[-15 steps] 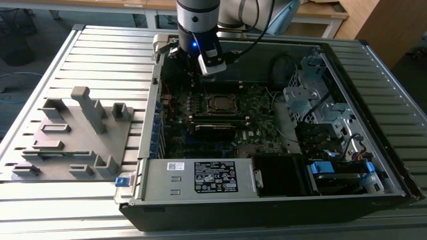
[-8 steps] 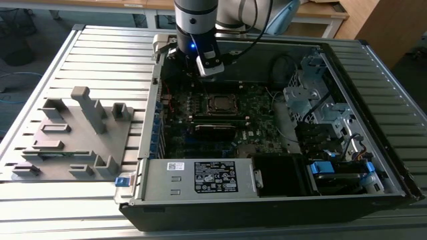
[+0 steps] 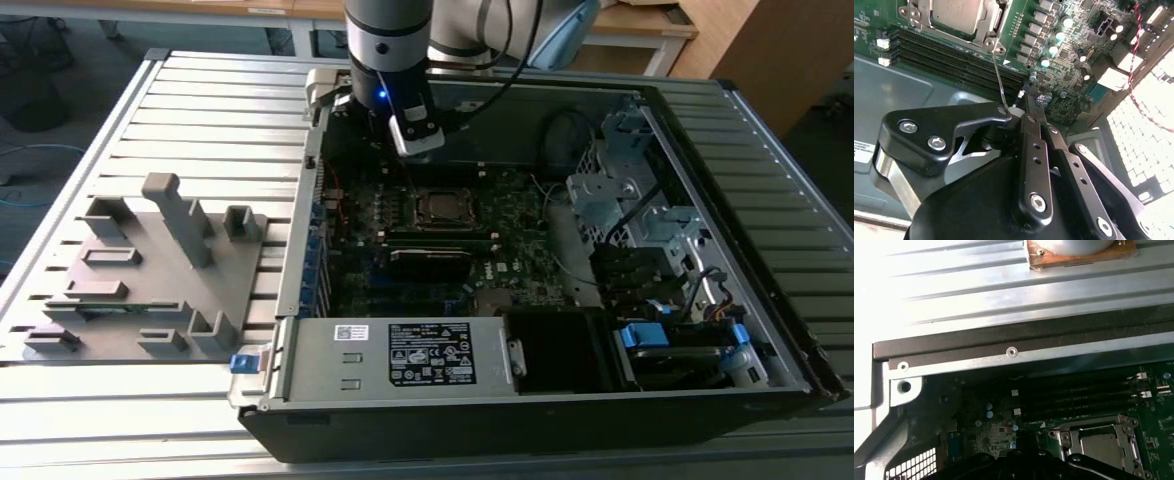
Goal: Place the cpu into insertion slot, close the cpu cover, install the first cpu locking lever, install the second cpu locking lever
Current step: 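Install the first cpu locking lever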
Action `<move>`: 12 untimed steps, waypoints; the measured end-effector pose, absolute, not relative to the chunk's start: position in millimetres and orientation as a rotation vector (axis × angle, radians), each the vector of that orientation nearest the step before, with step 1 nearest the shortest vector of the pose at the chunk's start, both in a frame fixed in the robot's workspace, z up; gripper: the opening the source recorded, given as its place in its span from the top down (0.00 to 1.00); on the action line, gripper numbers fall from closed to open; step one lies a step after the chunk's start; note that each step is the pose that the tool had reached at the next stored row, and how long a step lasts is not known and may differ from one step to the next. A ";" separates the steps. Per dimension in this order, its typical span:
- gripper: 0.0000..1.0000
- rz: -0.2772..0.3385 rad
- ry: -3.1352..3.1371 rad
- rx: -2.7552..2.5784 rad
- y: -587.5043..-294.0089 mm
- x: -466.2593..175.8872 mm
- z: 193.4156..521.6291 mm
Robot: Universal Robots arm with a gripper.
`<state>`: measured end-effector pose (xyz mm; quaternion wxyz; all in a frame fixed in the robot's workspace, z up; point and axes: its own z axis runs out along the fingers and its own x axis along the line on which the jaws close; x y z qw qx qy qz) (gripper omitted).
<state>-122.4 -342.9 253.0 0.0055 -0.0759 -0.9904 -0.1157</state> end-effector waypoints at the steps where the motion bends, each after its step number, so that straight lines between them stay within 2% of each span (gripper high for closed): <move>1: 0.90 -0.362 -3.100 -0.238 -342.9 -123.0 252.8; 3: 0.90 -0.371 -3.099 -0.237 -343.1 -123.3 252.3; 6: 0.90 -0.431 -3.088 -0.237 -343.3 -123.3 251.7; 12: 0.90 -0.433 -3.088 -0.237 -343.3 -120.7 251.5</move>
